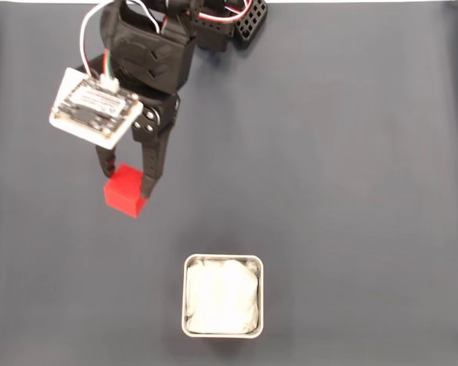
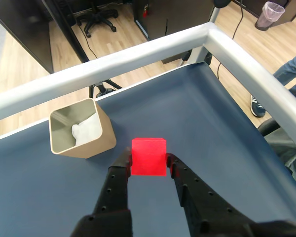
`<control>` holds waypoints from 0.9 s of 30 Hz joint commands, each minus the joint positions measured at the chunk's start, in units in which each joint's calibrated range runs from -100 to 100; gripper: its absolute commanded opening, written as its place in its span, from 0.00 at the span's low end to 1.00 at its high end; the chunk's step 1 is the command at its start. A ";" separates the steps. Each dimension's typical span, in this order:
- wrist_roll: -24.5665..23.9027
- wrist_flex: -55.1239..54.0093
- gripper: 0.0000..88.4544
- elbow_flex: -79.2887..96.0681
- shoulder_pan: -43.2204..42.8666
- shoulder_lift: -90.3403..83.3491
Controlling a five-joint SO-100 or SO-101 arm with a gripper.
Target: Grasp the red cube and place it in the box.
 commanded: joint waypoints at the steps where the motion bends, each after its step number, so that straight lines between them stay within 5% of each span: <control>1: 0.20 -2.38 0.13 -3.65 -1.63 0.28; 27: 1.66 -11.23 0.13 -6.39 -10.58 7.04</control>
